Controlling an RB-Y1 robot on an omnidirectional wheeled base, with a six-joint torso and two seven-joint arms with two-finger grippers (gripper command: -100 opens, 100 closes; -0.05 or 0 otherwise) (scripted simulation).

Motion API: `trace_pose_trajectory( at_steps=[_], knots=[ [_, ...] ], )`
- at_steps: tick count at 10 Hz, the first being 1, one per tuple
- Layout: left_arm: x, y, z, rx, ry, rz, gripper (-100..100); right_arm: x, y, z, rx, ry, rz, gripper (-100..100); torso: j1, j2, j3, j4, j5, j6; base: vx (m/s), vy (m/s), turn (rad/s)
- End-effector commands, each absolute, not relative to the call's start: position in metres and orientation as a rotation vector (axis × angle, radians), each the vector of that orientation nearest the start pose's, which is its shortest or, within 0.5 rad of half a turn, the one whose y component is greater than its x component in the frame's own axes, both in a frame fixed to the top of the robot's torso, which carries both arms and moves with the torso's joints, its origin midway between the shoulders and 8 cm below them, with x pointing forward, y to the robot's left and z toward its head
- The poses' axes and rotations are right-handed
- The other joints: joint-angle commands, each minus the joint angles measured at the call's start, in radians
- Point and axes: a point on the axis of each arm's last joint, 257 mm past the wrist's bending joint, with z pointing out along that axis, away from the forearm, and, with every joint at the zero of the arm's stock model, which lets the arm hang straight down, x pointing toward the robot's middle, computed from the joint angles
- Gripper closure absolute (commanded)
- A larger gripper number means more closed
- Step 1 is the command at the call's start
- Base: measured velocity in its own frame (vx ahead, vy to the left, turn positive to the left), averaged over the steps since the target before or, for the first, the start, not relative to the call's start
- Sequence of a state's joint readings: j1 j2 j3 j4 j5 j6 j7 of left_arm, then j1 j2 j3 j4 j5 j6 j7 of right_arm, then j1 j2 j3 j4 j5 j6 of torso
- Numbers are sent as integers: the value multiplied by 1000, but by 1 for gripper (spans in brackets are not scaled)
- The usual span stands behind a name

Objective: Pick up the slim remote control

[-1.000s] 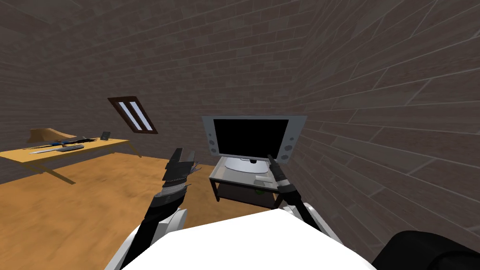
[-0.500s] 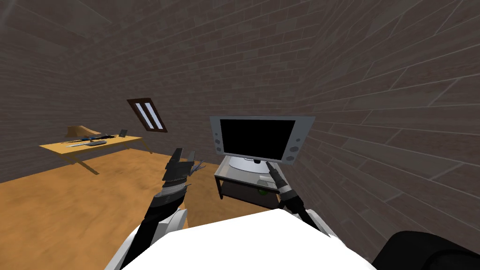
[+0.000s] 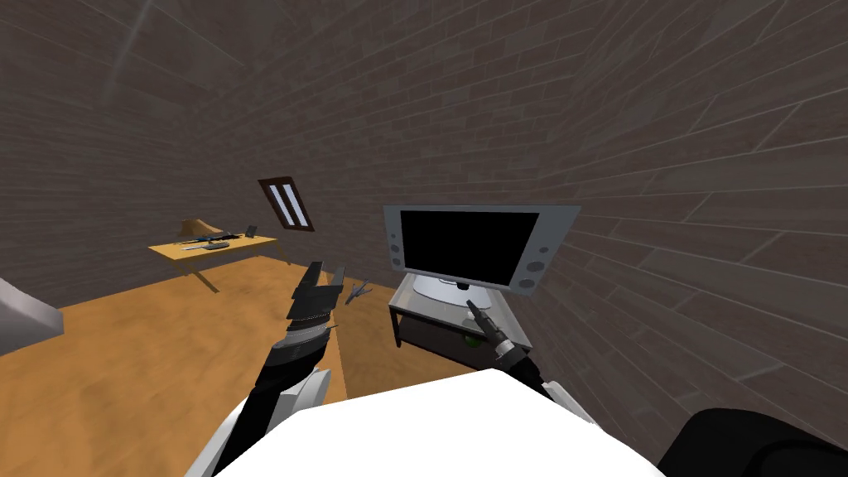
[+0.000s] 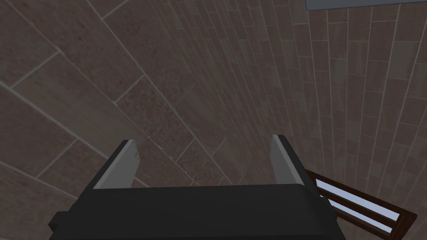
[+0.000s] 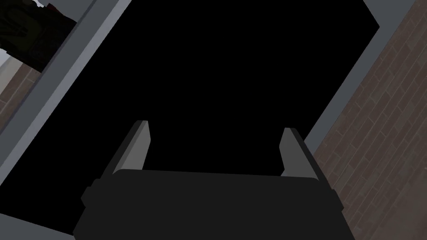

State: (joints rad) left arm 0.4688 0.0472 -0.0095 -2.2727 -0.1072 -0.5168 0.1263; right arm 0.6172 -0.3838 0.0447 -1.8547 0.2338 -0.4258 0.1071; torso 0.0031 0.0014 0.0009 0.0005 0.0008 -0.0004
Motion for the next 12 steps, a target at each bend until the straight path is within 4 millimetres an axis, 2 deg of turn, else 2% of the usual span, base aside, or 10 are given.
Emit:
trace_pose_trajectory(
  at_steps=[1,2,3,5,6,7,9,10,11,12],
  knots=[
    [348,254,32,-576,662,-1383,0,338,-300,-272,567,1562,807,-100,0,0,0,0,0,0,-9,51,109],
    [347,254,32,-576,662,-1383,0,324,-304,-303,540,1658,760,-100,-1,0,0,0,0,1,-16,63,206],
    [348,254,32,-576,662,-1383,0,324,-304,-303,540,1658,760,-100,0,1,0,0,0,0,-15,51,97],
    [348,254,32,-576,662,-1383,0,307,-309,-335,506,1756,714,-100,0,0,0,0,0,0,-3,52,157],
    [347,254,32,-576,662,-1382,0,291,-312,-360,460,1845,675,-100,-1,0,0,0,0,1,3,54,189],
    [348,254,32,-576,662,-1383,0,289,-315,-365,468,1854,668,-100,-1,0,0,0,0,0,3,40,119],
    [348,254,32,-576,662,-1383,0,267,-323,-394,424,1952,622,-100,-1,0,0,0,0,0,1,41,182],
    [347,254,32,-576,662,-1382,0,248,-328,-416,368,2039,584,-100,-2,0,0,0,0,1,5,43,202],
    [348,254,32,-576,662,-1383,0,244,-332,-421,375,2050,576,-100,-2,0,0,0,0,0,7,30,128],
    [347,254,32,-576,662,-1382,0,228,-335,-437,306,2123,548,-100,-2,-1,0,0,0,1,11,31,249]
  ],
)
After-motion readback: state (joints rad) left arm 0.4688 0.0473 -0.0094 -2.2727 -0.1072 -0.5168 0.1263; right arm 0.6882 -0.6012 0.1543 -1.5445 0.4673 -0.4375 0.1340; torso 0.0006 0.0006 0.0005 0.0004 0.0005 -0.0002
